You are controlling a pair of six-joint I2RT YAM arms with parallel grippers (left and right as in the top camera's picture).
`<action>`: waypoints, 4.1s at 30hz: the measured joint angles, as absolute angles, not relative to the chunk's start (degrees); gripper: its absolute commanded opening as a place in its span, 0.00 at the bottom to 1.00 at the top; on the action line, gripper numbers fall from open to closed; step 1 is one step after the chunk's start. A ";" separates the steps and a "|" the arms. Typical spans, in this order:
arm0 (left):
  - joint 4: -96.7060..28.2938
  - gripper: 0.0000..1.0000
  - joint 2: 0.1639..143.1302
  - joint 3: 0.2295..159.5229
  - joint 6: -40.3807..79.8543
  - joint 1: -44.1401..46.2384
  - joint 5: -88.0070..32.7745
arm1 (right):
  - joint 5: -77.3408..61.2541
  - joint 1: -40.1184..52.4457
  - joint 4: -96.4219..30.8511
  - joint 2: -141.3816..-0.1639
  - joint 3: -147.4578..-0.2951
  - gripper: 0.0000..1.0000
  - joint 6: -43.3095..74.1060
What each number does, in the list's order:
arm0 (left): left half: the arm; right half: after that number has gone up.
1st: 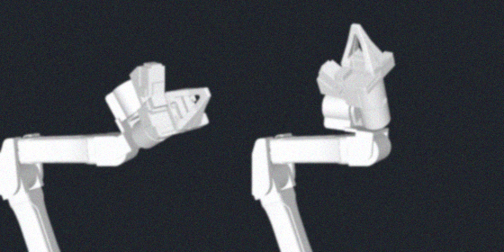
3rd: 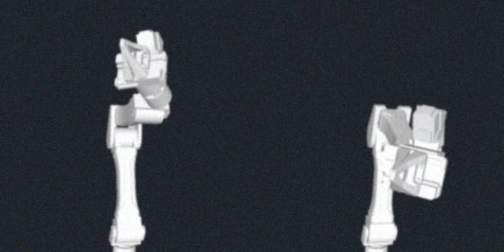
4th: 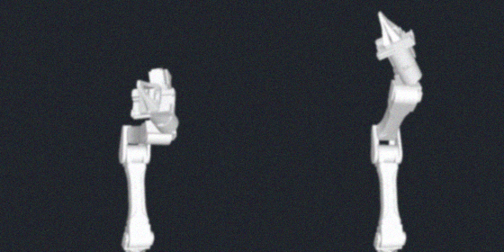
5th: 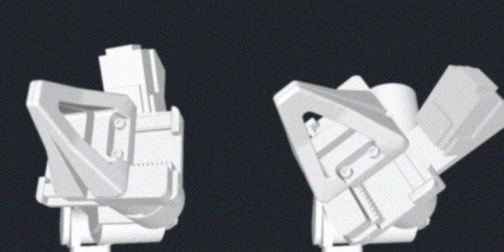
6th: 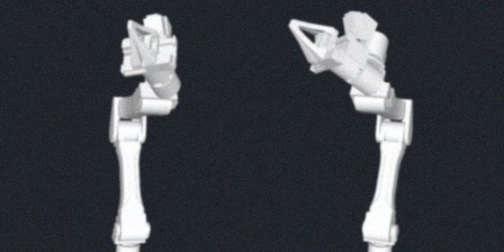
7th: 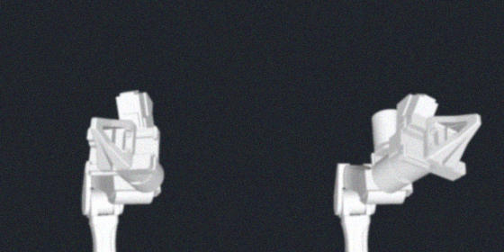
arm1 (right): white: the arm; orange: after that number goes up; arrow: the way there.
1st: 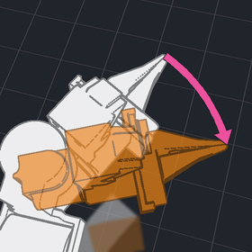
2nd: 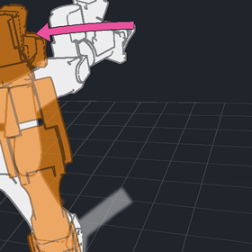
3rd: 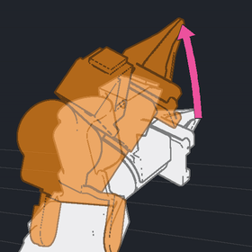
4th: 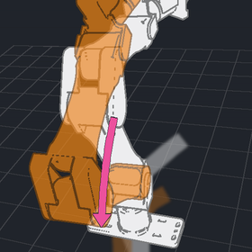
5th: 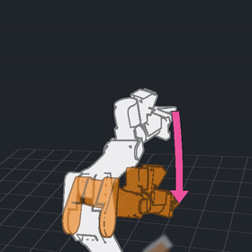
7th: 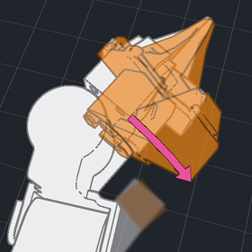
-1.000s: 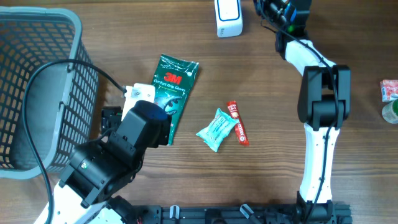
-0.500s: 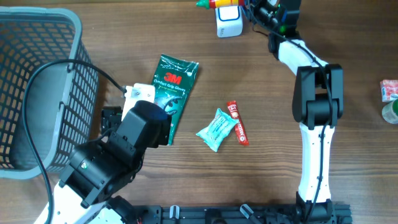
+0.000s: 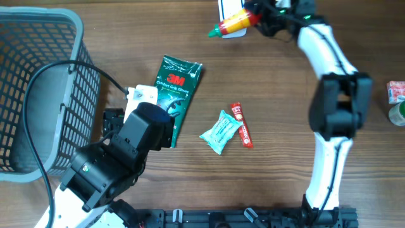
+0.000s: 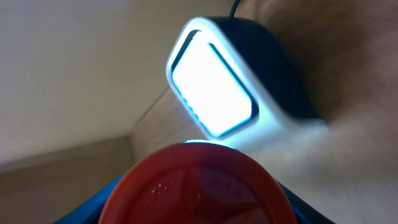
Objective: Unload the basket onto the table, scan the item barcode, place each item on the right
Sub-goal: 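Carry the sauce bottle to the far right and set it down, then move the right gripper back over the pale green tissue pack, then grasp the tissue pack with the right gripper and lift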
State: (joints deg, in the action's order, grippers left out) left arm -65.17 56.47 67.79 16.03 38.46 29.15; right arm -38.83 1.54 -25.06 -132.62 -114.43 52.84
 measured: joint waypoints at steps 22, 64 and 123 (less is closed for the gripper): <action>-65.14 1.00 56.45 67.79 16.03 38.46 29.15 | -10.66 -31.70 -40.25 -131.57 -114.43 0.56 51.16; -65.14 1.00 56.47 67.79 16.05 38.46 29.15 | -18.02 -33.67 -63.42 -116.75 -124.27 0.93 37.93; -65.14 1.00 56.45 67.79 16.05 38.46 29.15 | -21.74 33.95 -78.50 -125.60 -100.99 0.64 73.34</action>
State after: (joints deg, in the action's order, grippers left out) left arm -65.14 56.45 67.79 16.05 38.46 29.15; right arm -21.74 33.95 -78.50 -125.60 -100.99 73.34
